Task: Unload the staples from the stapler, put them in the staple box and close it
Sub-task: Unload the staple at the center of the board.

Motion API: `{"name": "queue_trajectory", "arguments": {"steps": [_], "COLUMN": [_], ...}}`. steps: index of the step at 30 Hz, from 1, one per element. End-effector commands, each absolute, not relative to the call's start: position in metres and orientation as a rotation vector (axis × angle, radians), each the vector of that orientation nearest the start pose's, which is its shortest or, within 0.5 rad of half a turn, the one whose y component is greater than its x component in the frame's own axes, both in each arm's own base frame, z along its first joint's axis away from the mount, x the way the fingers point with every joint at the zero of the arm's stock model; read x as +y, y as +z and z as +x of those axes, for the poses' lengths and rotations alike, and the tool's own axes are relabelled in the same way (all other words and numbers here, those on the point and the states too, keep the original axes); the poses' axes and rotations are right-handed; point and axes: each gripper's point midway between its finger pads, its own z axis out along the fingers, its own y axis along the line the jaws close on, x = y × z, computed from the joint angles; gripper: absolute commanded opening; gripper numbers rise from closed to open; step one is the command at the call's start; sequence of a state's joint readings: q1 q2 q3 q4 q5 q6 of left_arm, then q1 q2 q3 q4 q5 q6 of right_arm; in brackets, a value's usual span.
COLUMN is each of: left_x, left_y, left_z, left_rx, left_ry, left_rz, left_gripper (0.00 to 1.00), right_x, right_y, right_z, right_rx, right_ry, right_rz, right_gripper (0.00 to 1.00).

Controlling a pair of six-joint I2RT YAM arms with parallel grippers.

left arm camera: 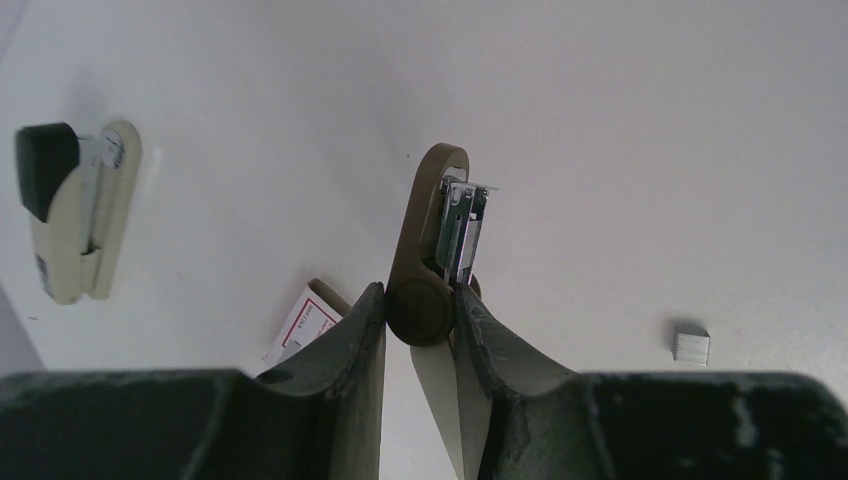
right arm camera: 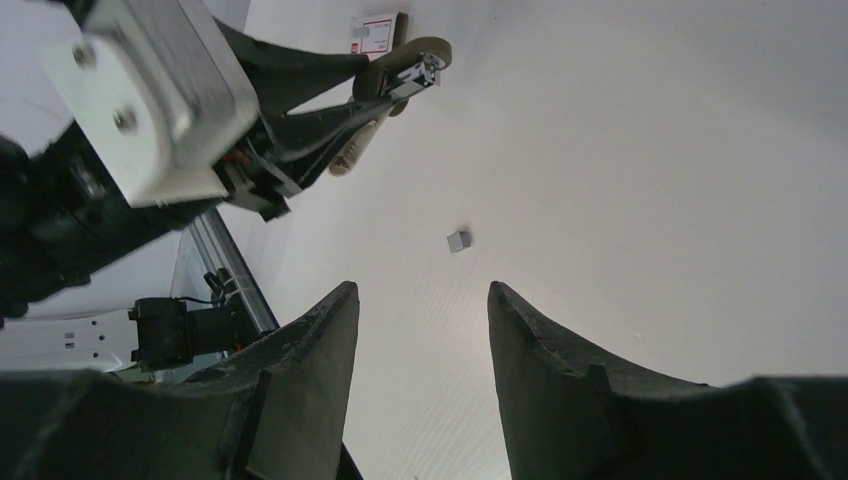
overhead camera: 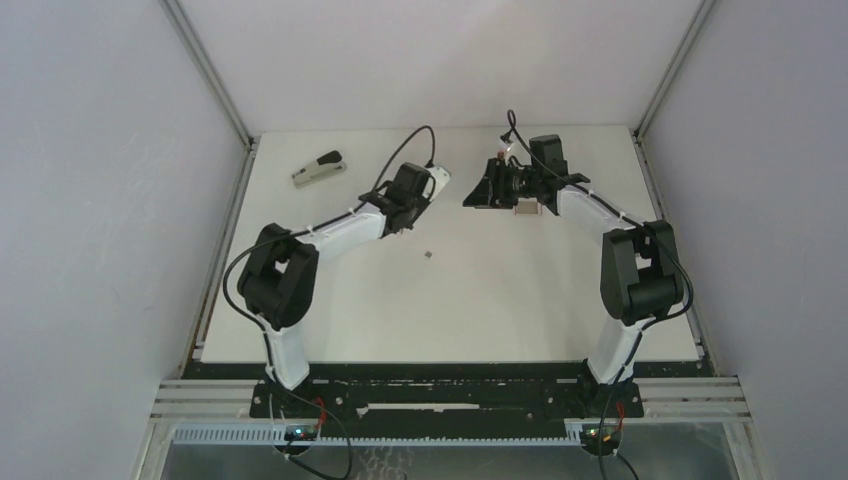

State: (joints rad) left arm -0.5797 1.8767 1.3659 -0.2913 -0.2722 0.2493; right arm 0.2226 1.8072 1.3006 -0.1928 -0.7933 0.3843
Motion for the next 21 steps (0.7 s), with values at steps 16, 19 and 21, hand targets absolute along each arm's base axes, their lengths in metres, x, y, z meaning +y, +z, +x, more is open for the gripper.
{"name": "queue_trajectory", "arguments": {"steps": [16, 19, 21], "left_x": [-0.239, -0.24, -0.24], "left_y": [0.084, 0.081, 0.08], "left_z": [0.416, 0.414, 0.414], "left_rx": [1.812, 1.755, 1.723], "left_ry": [0.711, 0.766, 0.807], "left_rz": [1.135, 1.184, 1.202], "left_gripper": [0.23, 0.21, 0.21], "right_x": [0.162, 0.144, 0.135], "right_y": [0.191, 0.192, 0.195], "right_z": [0.44, 0.444, 0.446], "right_rx": [2.201, 2.194, 2.182], "right_ry": [1.004, 0.964, 0.956], "right_rz": [0.006, 0.072, 0.104], "right_gripper": [0.51, 0.51, 0.51]}}
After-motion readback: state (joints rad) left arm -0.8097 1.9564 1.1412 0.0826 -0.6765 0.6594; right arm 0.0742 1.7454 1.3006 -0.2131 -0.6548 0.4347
